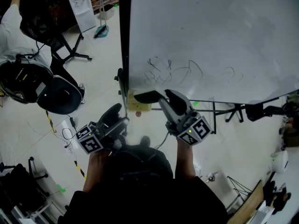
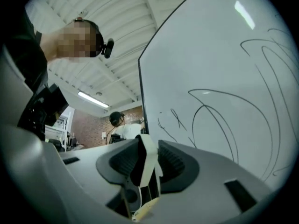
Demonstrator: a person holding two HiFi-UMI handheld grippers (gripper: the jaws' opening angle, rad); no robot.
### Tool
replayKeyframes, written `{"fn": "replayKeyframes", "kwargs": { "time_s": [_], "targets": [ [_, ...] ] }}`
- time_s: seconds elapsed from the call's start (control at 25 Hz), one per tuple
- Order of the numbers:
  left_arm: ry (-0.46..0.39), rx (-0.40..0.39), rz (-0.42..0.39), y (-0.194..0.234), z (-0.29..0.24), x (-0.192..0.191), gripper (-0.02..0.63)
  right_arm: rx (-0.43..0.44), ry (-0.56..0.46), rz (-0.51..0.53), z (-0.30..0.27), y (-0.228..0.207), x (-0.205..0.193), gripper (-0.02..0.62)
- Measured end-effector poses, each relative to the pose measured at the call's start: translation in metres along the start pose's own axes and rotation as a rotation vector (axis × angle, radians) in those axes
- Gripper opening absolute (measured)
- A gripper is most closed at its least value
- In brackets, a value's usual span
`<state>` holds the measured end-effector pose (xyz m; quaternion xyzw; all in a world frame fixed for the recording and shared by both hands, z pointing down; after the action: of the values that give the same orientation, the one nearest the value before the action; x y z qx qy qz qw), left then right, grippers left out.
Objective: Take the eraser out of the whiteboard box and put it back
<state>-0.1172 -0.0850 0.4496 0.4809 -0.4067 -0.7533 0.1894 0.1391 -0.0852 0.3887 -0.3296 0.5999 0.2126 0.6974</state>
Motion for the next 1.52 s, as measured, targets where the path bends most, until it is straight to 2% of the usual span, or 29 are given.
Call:
{"fn": "replayKeyframes", "kwargs": {
  "time_s": [0.36,0.68,0.92,1.04,1.52],
  "targets": [
    [0.003,-0.003,-0.002,0.0,-0.002,0.001,0.408,0.04,-0.233,-0.129,0.017,-0.002,0.035,0.153],
    [0.007,-0.005,-0.005,-0.001,-0.003,0.001,0.408,0.06,-0.373,-0.175,0.027,0.0,0.055,0.152],
    [0.006,-0.002,-0.006,-0.002,-0.002,0.001,0.408,0.091,-0.487,-0.278,0.033,-0.002,0.062,0.15],
    [0.007,-0.002,-0.006,-0.003,-0.003,0.001,0.408,0.101,-0.531,-0.317,0.036,-0.004,0.065,0.15],
    [0.019,-0.007,-0.011,-0.003,-0.009,0.001,0.408,0.115,-0.659,-0.34,0.045,-0.007,0.095,0.149]
  ]
}}
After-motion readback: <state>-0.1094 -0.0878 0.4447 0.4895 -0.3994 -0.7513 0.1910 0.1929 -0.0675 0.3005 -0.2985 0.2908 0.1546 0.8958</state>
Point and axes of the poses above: the fingertips, and each gripper's own axes: z backward along the fingers, y to its left, x out of its top, the point moved 8 cm from there along z, backward along the fingers, and after that the axes turned 5 degrees about y, right-handed, at the moved point
